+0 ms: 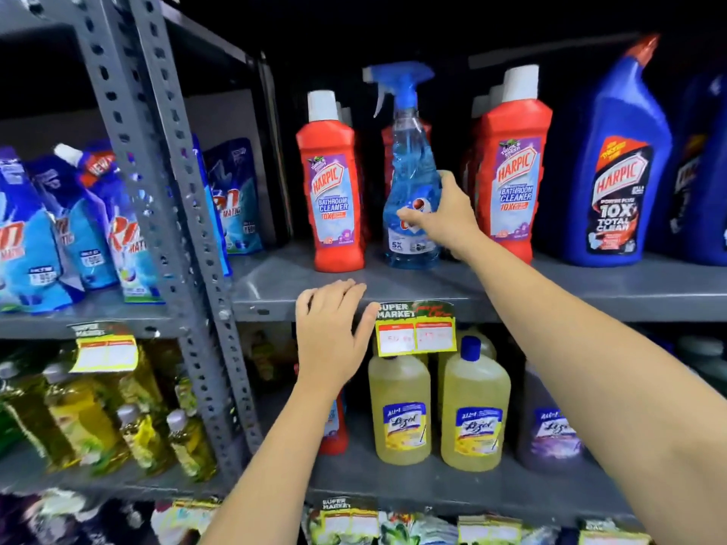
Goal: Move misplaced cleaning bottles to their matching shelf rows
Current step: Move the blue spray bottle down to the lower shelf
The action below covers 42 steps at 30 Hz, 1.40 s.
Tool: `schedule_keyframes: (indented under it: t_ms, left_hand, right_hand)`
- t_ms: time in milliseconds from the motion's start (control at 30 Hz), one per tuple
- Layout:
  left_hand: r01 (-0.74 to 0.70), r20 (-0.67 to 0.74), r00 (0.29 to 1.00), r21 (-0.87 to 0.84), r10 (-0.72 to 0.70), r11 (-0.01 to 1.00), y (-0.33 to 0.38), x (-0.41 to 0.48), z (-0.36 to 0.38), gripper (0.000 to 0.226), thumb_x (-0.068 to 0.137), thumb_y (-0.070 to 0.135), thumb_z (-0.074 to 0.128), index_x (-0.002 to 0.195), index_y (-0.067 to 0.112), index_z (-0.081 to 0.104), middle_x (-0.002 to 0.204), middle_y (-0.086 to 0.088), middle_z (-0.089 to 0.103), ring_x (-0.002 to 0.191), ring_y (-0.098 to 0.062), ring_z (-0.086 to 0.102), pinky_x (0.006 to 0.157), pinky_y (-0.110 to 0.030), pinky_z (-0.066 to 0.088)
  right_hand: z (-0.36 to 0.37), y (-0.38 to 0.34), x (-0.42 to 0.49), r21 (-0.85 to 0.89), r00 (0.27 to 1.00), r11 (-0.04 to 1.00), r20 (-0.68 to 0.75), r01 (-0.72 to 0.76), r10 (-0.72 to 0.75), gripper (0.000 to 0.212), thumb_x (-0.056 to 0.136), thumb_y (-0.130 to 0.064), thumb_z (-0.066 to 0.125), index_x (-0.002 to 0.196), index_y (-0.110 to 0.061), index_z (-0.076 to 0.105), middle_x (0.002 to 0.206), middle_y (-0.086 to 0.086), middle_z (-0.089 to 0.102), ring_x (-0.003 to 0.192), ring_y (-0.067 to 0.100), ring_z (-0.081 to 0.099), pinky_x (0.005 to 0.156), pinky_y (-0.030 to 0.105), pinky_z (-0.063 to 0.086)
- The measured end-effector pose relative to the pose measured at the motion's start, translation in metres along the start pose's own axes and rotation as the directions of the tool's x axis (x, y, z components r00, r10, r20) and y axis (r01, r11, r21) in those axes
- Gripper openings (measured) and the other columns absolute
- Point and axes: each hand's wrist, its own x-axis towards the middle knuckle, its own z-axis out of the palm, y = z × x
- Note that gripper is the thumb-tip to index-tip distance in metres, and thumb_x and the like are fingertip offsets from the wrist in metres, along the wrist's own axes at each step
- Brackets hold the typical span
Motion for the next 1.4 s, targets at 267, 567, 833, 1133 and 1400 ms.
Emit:
schedule_keyframes:
  t_ms: [267, 567, 833, 1133, 1400]
  left_hand:
    - [-0.024, -0.013, 1.000, -0.013, 0.024, 1.000, -0.006, -0.001, 0.005, 0.037, 0.098, 0.039, 0.048, 0.108, 0.011, 0.069, 0.112, -0.004, 0.068, 0.105, -0.023, 0.059, 0.095, -0.040, 0.034]
    - [-0.096, 0.039, 0.994, -0.064, 0.099, 0.993, -0.022, -0.052, 0.001, 0.052, 0.098, 0.031, 0.047, 0.144, 0.006, 0.043, 0.154, -0.018, 0.030, 0.145, -0.031, 0.021, 0.117, -0.052, 0.012]
    - [0.000, 0.563, 0.826, -0.066, 0.037, 0.998, -0.053, -0.211, 0.020, 0.052, 0.104, 0.043, 0.027, 0.144, 0.015, 0.043, 0.156, -0.010, 0.029, 0.142, -0.027, 0.030, 0.118, -0.043, 0.010]
    - [0.051, 0.896, 0.427, 0.109, -0.121, 0.993, -0.109, -0.285, 0.048, 0.066, 0.102, 0.056, 0.014, 0.127, 0.021, 0.064, 0.136, -0.001, 0.057, 0.121, -0.019, 0.058, 0.106, -0.037, 0.021]
    - [0.071, 0.881, 0.454, 0.108, -0.128, 0.992, -0.111, -0.302, 0.053, 0.063, 0.101, 0.057, 0.020, 0.145, 0.019, 0.044, 0.151, -0.002, 0.041, 0.138, -0.020, 0.038, 0.110, -0.037, 0.010]
  right_hand:
    - [-0.005, -0.005, -0.021, -0.020, 0.995, 0.997, -0.057, 0.077, -0.078, 0.076, 0.076, -0.027, 0.082, 0.136, -0.010, 0.038, 0.129, 0.007, 0.062, 0.113, 0.020, 0.059, 0.097, 0.030, 0.044]
    - [-0.040, -0.048, -0.106, 0.221, 0.954, 0.928, -0.074, 0.300, -0.291, 0.058, 0.074, -0.026, 0.079, 0.119, -0.019, 0.042, 0.121, 0.001, 0.063, 0.114, 0.016, 0.064, 0.101, 0.045, 0.050]
    - [-0.022, -0.004, -0.212, 0.307, 0.963, 0.946, 0.202, 0.109, -0.176, 0.076, 0.056, -0.036, 0.087, 0.121, -0.032, 0.047, 0.114, -0.015, 0.066, 0.108, 0.009, 0.064, 0.092, 0.034, 0.051]
    - [0.066, 0.127, -0.276, 0.078, 0.887, 0.958, 0.406, -0.275, 0.222, 0.068, 0.068, -0.013, 0.087, 0.117, -0.033, 0.045, 0.111, -0.025, 0.065, 0.099, -0.006, 0.065, 0.090, 0.036, 0.054]
    - [0.112, 0.189, -0.268, -0.054, 0.881, 0.929, 0.301, -0.365, 0.364, 0.070, 0.073, -0.013, 0.084, 0.123, -0.028, 0.039, 0.113, -0.008, 0.067, 0.105, 0.008, 0.066, 0.093, 0.030, 0.053]
